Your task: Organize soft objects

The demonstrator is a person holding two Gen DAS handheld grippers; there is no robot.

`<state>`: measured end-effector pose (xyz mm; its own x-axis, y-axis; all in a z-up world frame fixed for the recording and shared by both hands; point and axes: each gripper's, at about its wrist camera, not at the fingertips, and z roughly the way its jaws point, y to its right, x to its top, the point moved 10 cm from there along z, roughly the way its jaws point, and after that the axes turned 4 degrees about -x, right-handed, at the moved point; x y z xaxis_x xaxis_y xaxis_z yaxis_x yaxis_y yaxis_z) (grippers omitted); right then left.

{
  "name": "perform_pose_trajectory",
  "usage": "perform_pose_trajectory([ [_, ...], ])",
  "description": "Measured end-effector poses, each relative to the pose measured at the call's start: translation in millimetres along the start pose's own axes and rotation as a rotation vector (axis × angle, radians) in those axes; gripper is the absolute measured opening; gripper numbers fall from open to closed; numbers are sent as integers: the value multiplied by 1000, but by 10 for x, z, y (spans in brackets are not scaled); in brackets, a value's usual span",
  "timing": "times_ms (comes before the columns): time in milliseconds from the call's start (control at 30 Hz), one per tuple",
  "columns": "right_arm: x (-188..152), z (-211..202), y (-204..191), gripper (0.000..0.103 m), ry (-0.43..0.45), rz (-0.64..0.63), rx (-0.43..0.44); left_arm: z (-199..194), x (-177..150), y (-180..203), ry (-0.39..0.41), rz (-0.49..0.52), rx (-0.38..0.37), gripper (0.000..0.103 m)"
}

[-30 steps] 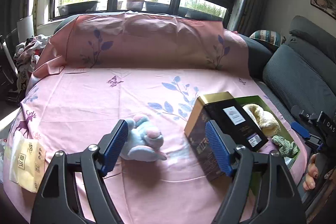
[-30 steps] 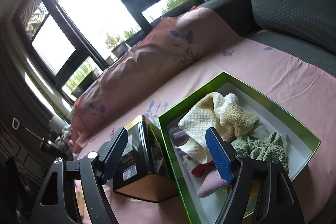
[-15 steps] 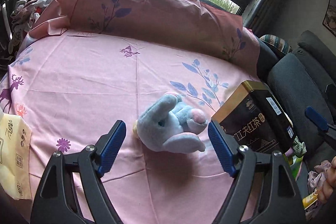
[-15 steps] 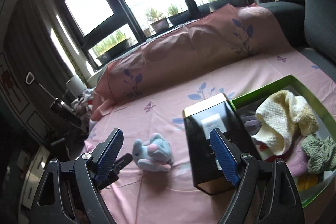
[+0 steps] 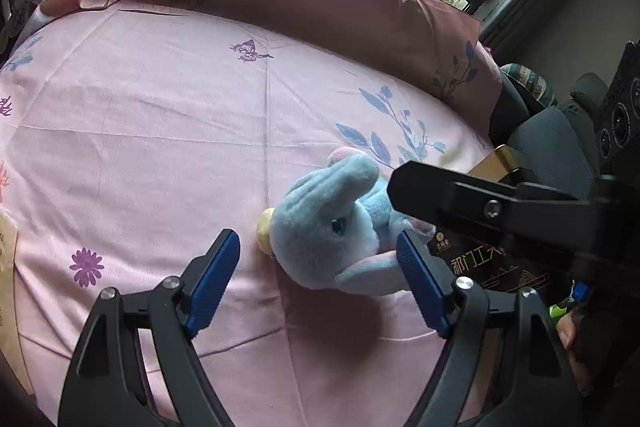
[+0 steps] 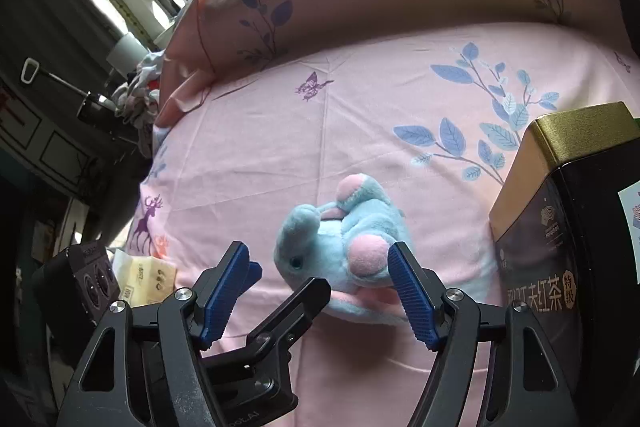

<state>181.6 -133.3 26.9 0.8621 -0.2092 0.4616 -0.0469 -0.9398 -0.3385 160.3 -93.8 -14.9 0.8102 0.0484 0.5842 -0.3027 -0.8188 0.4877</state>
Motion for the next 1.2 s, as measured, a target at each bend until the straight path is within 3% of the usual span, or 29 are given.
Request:
perform_pose_trajectory([
  [100,9,215,92,73,-34,-1,-38,47,4,-46,4,7,15,80],
  [233,43,396,107,73,-50,4,-16,150,-11,-103,-17,-31,-15,78],
  [300,38,445,86,73,-61,-18,-2,183,-17,-78,-20,-33,-52,56],
  [467,18,421,109,70,-56,-7,49,135,-2,-18,-2,-17,-48,51],
  [567,-20,296,88,66,-33,1,98,17,49,-6,28,-42,-46,43],
  [800,-95,-299,20,66,76,21,158,-454,78,408,135,68,-60,43],
  [967,-102,-1056,64,66,242,2,151,-852,130,1023,232,172,-116,43],
  [1200,-184,-1922,816,66,417,114,130,-812,21,2134,225,367,-193,44],
])
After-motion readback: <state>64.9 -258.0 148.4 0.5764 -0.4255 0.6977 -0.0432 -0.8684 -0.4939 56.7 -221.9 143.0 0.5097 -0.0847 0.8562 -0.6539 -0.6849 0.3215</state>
